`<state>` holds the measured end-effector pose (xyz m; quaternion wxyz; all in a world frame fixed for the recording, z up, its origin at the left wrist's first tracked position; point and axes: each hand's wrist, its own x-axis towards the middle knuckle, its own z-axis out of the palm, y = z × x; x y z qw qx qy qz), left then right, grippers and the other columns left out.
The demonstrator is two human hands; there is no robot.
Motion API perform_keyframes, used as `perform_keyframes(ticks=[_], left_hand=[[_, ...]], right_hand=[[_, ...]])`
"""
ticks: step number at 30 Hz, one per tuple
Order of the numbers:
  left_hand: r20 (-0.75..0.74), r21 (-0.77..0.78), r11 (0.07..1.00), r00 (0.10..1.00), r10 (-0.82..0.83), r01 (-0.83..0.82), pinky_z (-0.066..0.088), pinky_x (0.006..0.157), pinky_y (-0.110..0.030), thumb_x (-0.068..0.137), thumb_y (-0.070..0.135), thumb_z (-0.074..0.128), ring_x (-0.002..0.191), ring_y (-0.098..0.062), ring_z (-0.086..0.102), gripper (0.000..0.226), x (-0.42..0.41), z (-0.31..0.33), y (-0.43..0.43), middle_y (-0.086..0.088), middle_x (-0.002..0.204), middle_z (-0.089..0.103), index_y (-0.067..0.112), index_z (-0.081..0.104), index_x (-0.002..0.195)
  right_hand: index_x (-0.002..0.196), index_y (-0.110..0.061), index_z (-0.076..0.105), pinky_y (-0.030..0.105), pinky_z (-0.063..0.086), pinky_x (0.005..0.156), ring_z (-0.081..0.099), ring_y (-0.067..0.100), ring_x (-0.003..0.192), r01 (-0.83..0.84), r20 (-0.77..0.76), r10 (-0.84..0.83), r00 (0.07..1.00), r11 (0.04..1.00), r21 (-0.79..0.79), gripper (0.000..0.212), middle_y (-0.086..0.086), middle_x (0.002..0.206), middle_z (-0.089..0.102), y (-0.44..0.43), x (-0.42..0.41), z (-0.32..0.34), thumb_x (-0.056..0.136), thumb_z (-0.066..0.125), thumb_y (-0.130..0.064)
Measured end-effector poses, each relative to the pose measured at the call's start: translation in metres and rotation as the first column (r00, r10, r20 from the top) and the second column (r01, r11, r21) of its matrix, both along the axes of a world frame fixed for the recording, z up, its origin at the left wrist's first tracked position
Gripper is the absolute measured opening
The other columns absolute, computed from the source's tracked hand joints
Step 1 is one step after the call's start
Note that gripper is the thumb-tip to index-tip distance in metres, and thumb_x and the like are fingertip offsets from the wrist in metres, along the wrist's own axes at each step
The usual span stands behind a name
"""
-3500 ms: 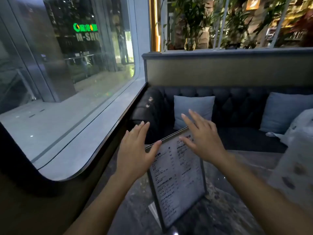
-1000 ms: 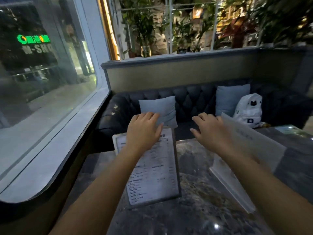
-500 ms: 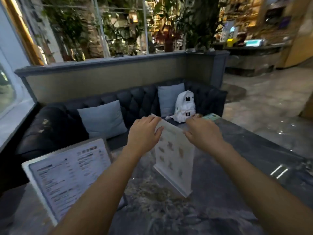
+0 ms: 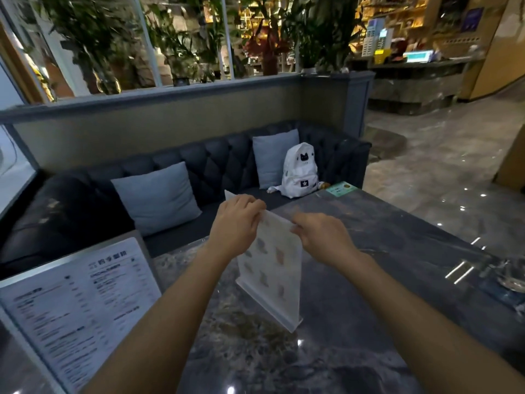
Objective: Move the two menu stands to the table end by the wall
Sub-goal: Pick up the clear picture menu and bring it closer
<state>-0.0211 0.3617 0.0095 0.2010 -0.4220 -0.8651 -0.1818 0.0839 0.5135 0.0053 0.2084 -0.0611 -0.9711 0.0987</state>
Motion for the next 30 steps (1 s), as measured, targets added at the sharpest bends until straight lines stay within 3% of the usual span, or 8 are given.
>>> perform_keyframes(ticks=[8, 11, 14, 19, 22, 24, 26, 30], left_hand=[[0.098, 0.064, 0.998, 0.995, 0.017, -0.023, 0.037, 0.083, -0.04, 0.09, 0.013, 0.05, 0.08, -0.03, 0.054, 0.011, 0.005, 0.005, 0.001, -0.013, 0.084, 0.06, 0.008, 0.059, 0.09], [0.184, 0.149, 0.989, 0.983, -0.016, -0.011, 0.043, 0.077, -0.044, 0.088, 0.012, 0.053, 0.075, -0.031, 0.056, 0.01, 0.011, 0.005, 0.0, -0.015, 0.082, 0.061, 0.006, 0.061, 0.087], [0.146, 0.179, 0.983, 0.989, 0.022, -0.049, 0.043, 0.072, -0.041, 0.089, 0.013, 0.053, 0.072, -0.029, 0.056, 0.01, 0.019, -0.001, -0.001, -0.012, 0.08, 0.061, 0.007, 0.06, 0.085], [0.058, 0.171, 0.978, 0.992, 0.11, -0.119, 0.038, 0.075, -0.036, 0.088, 0.015, 0.054, 0.077, -0.027, 0.059, 0.012, 0.028, -0.01, -0.014, -0.008, 0.083, 0.066, 0.012, 0.063, 0.094], [-0.002, 0.229, 0.952, 0.978, 0.209, -0.203, 0.038, 0.08, -0.038, 0.085, 0.015, 0.058, 0.085, -0.027, 0.06, 0.013, 0.031, -0.014, -0.031, -0.008, 0.091, 0.067, 0.012, 0.064, 0.097], [0.095, 0.324, 0.896, 0.953, 0.289, -0.304, 0.043, 0.086, -0.043, 0.084, 0.015, 0.061, 0.096, -0.029, 0.058, 0.023, 0.03, -0.019, -0.045, -0.011, 0.104, 0.064, 0.011, 0.06, 0.107], [0.245, 0.417, 0.801, 0.902, 0.355, -0.429, 0.044, 0.091, -0.045, 0.083, 0.02, 0.062, 0.106, -0.027, 0.053, 0.035, 0.029, -0.029, -0.061, -0.011, 0.114, 0.057, 0.012, 0.053, 0.116], [0.516, 0.458, 0.69, 0.8, 0.307, -0.561, 0.045, 0.082, -0.026, 0.08, 0.025, 0.067, 0.1, -0.01, 0.053, 0.037, 0.029, -0.057, -0.084, -0.002, 0.113, 0.058, 0.018, 0.052, 0.114]], right_hand=[[0.093, -0.01, 0.067, 0.045, 0.049, 0.073, 0.06, 0.035, 0.092, -0.114, -0.044, 0.108, 0.993, 0.976, -0.185, 0.02, 0.014, 0.097, 0.071, 0.024, -0.003, 0.002, 0.088, 0.052, -0.023], [0.095, -0.012, 0.068, 0.046, 0.05, 0.077, 0.061, 0.034, 0.094, -0.112, -0.078, 0.095, 0.992, 0.962, -0.25, 0.019, 0.013, 0.099, 0.072, 0.036, -0.012, -0.002, 0.087, 0.055, -0.022], [0.098, -0.012, 0.069, 0.044, 0.051, 0.081, 0.063, 0.032, 0.093, -0.153, -0.131, 0.114, 0.985, 0.925, -0.348, 0.018, 0.012, 0.103, 0.071, 0.043, -0.024, -0.006, 0.085, 0.059, -0.019], [0.097, -0.006, 0.069, 0.042, 0.054, 0.075, 0.059, 0.018, 0.079, -0.292, -0.198, 0.22, 0.955, 0.816, -0.5, 0.017, 0.012, 0.098, 0.07, 0.048, -0.035, -0.016, 0.084, 0.061, -0.011], [0.093, -0.02, 0.067, 0.029, 0.058, 0.06, 0.06, 0.014, 0.073, -0.311, -0.242, 0.198, 0.95, 0.683, -0.661, 0.013, 0.001, 0.085, 0.066, 0.051, -0.032, -0.029, 0.083, 0.062, -0.013], [0.087, -0.027, 0.063, 0.022, 0.057, 0.055, 0.061, 0.009, 0.069, -0.324, -0.245, 0.213, 0.946, 0.624, -0.711, 0.014, -0.005, 0.079, 0.064, 0.051, -0.028, -0.039, 0.082, 0.063, -0.014], [0.085, -0.025, 0.063, 0.026, 0.058, 0.057, 0.064, 0.013, 0.071, -0.312, -0.206, 0.243, 0.948, 0.578, -0.754, 0.011, 0.004, 0.08, 0.066, 0.051, -0.024, -0.053, 0.082, 0.062, -0.014], [0.08, -0.018, 0.061, 0.029, 0.056, 0.057, 0.062, 0.023, 0.068, -0.222, -0.104, 0.244, 0.964, 0.524, -0.822, 0.007, 0.011, 0.077, 0.065, 0.047, -0.016, -0.092, 0.082, 0.062, -0.012]])
